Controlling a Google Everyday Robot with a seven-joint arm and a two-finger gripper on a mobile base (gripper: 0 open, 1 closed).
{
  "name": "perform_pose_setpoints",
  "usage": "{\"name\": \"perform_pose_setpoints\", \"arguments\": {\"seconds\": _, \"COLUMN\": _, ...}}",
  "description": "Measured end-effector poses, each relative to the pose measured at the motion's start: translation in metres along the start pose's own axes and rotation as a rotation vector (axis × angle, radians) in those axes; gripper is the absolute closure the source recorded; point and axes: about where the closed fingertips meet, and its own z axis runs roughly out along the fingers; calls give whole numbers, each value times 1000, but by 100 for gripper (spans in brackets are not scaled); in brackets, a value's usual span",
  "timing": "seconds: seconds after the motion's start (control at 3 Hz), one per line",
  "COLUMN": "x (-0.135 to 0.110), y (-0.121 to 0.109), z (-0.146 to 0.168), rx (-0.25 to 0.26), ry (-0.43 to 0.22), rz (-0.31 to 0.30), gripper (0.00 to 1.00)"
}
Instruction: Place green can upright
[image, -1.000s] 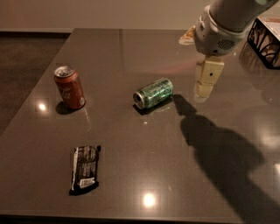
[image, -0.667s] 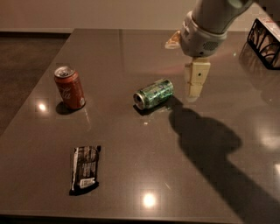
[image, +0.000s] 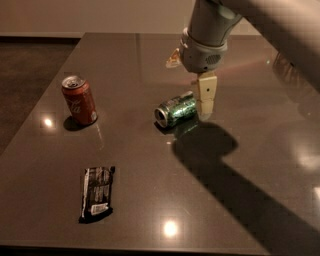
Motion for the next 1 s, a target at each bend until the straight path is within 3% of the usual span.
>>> {"name": "perform_pose_setpoints", "arguments": {"seconds": 1.0, "x": -43, "y": 13, "z": 43, "rx": -101, "ry": 62, "rz": -124, "gripper": 0}}
